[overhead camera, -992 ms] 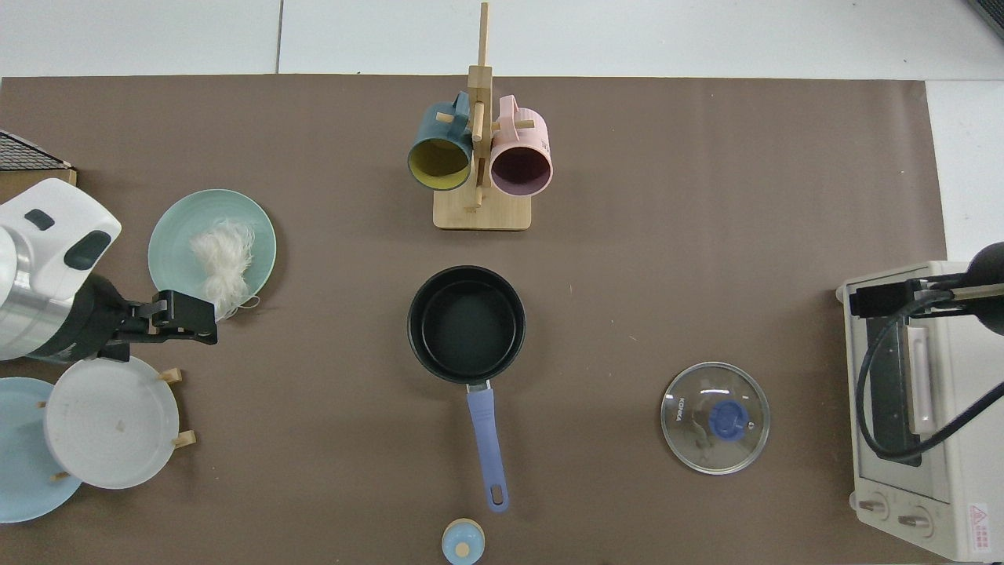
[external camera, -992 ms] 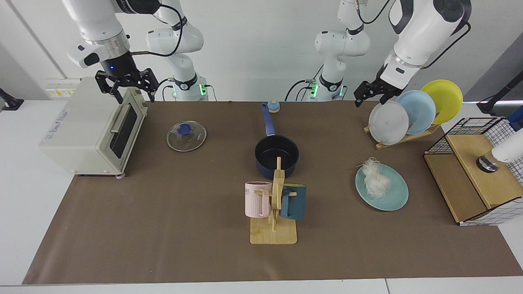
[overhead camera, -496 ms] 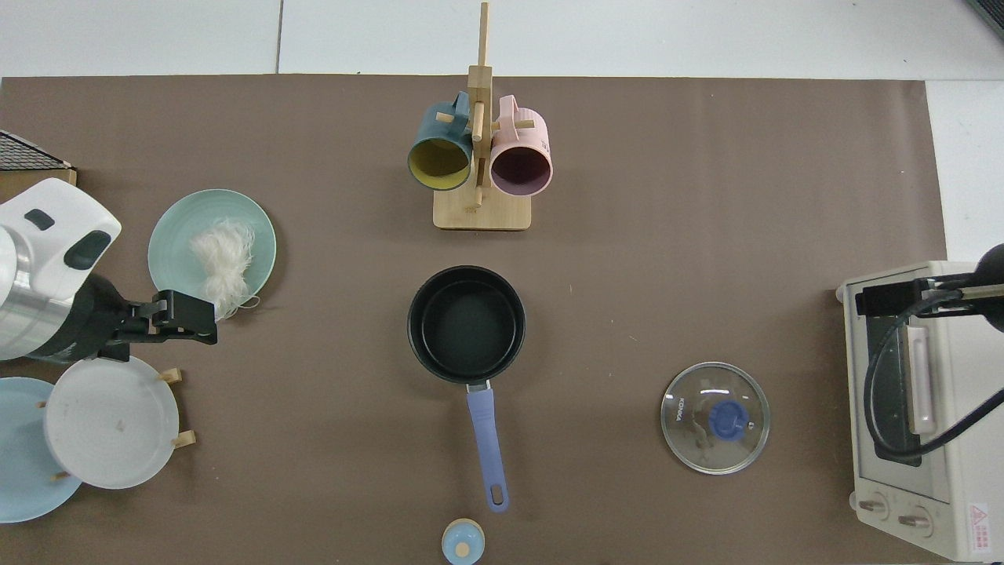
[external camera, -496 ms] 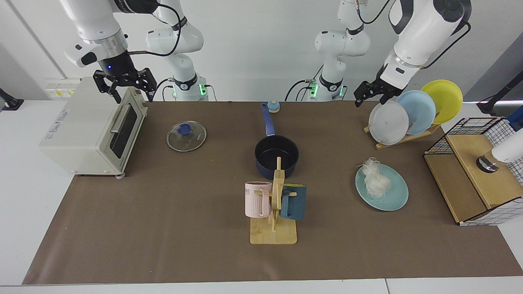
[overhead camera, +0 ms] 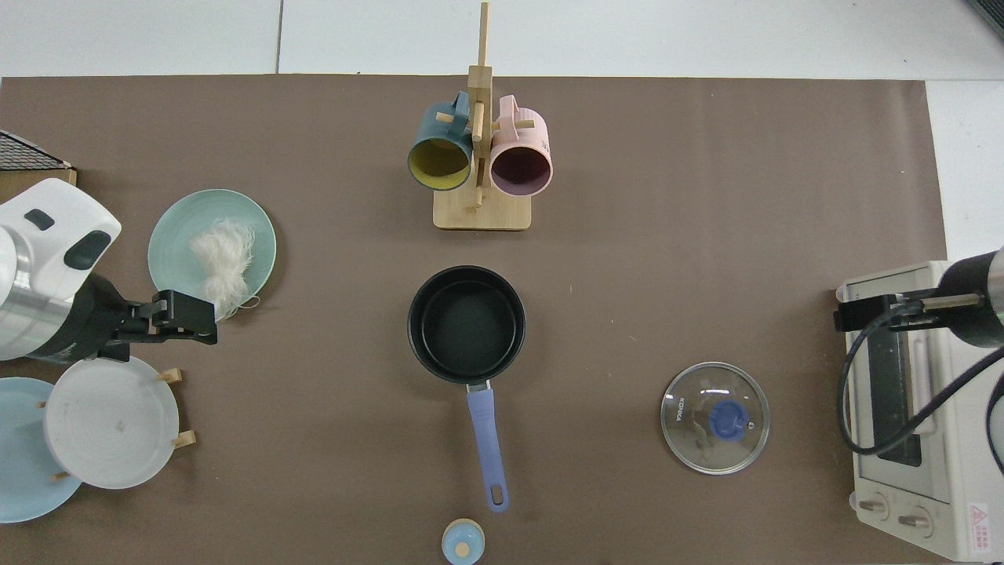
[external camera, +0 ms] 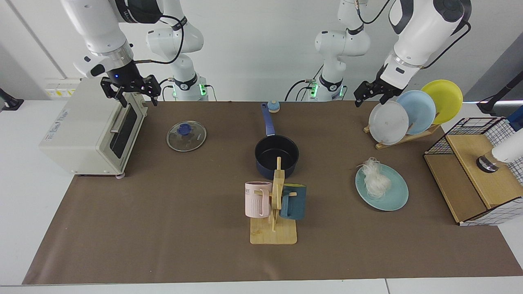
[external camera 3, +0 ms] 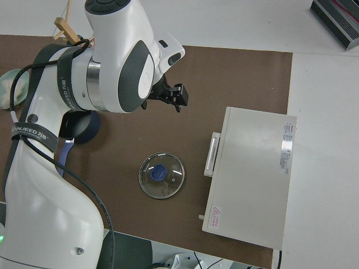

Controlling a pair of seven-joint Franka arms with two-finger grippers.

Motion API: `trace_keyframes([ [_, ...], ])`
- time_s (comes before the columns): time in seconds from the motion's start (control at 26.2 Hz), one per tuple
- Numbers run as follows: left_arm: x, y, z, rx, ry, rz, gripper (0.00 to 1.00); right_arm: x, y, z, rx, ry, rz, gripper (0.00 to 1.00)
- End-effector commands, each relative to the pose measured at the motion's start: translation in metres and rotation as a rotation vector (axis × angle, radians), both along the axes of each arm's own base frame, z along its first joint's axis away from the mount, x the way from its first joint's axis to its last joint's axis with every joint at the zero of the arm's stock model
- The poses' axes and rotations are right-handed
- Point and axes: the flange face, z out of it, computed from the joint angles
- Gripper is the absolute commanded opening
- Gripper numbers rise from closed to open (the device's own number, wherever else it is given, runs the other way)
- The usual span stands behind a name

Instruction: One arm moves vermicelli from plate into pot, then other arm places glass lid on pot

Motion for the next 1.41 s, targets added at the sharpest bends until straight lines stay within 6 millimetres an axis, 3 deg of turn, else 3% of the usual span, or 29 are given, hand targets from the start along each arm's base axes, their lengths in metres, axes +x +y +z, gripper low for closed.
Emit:
trace_keyframes([
  [0.0, -0.002, 0.002, 0.005, -0.002, -0.015, 0.007, 1.0, -0.01, 0.017, -0.031, 0.007, 0.01, -0.04, 1.0],
  [0.38, -0.002, 0.002, 0.005, -0.002, -0.015, 0.009, 1.0, -0.019, 0.054, -0.099, -0.001, 0.022, -0.132, 1.0],
  [0.84, -0.002, 0.002, 0.005, -0.002, -0.015, 0.007, 1.0, -0.036, 0.059, -0.177, -0.007, 0.032, -0.149, 1.0],
  [1.11, -0.002, 0.002, 0.005, -0.002, -0.015, 0.007, 1.0, -0.063, 0.057, -0.229, -0.011, 0.037, -0.166, 1.0],
  [1.37, -0.003, 0.001, 0.004, -0.001, -0.012, 0.01, 1.0, -0.084, 0.055, -0.252, -0.01, 0.04, -0.176, 1.0],
])
